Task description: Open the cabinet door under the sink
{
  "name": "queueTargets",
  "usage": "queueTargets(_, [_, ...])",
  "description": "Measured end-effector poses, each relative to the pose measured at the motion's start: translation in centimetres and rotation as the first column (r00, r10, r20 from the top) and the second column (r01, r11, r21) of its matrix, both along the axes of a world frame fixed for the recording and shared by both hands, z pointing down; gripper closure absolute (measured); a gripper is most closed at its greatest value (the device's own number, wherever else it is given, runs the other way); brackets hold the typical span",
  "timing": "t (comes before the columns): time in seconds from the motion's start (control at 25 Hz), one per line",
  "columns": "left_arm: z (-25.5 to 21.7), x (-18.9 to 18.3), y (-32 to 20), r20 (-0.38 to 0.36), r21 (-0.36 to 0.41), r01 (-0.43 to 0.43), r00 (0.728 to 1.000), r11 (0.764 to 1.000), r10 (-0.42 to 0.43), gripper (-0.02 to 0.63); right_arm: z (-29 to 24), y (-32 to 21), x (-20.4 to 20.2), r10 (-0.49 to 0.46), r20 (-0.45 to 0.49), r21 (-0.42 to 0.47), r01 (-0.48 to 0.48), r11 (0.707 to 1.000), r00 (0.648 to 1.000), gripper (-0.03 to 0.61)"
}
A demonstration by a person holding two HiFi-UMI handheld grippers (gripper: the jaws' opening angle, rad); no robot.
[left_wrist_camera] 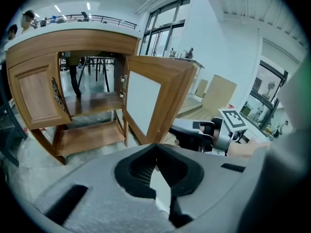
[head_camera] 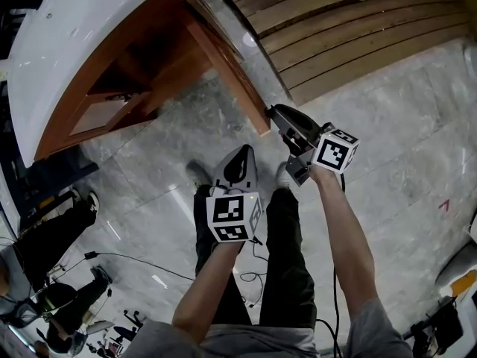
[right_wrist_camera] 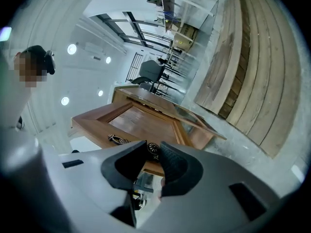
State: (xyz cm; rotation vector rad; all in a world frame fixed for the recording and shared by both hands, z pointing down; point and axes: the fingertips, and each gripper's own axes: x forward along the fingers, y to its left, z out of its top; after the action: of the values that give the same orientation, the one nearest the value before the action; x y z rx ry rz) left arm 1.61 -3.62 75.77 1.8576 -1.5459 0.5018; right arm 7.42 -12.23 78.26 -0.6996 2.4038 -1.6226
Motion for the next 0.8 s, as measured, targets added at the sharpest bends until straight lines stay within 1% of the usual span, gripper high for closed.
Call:
queueTargets(0.16, [-0.4,0.4,0.0,-0.005,-0.003,-0.024,1.0,1.0,0.024,0.606,-0.1,1.2,1.3,0.039,-0.03,-0.005,-0.039,0.999,0.999,0.497])
queueTargets(0.28, [-1.2,0.8,0.1,-0.014,0.0,-0.047,0.999,0.999,0.047,0.606,-0.6,2.2,2.4,0.074,-0.039,-0.006,-0.074,0.997,0.997,0.535])
queueTargets(0.36, [-1.9,1.1,0.2,-0.02,0.003,-0.067,0.998,0.998,0.067,0.606,-1.5,3.0,2.8,0.093,-0.045,-0.002,-0.094,0.996,0.995,0.548])
queueTargets(0.6, [-5.8,1.6,0.5,-0.035,0.019,-0.129,0.991,0.991,0.129,0.606,-6.1,5.2,2.9,0.138,-0.048,0.024,-0.137,0.99,0.989,0.568])
queueTargets(0.8, [-10.6,1.8,0.9,-0.035,0.051,-0.191,0.981,0.98,0.193,0.606,-11.4,6.7,2.3,0.156,-0.068,0.081,-0.15,0.985,0.985,0.568])
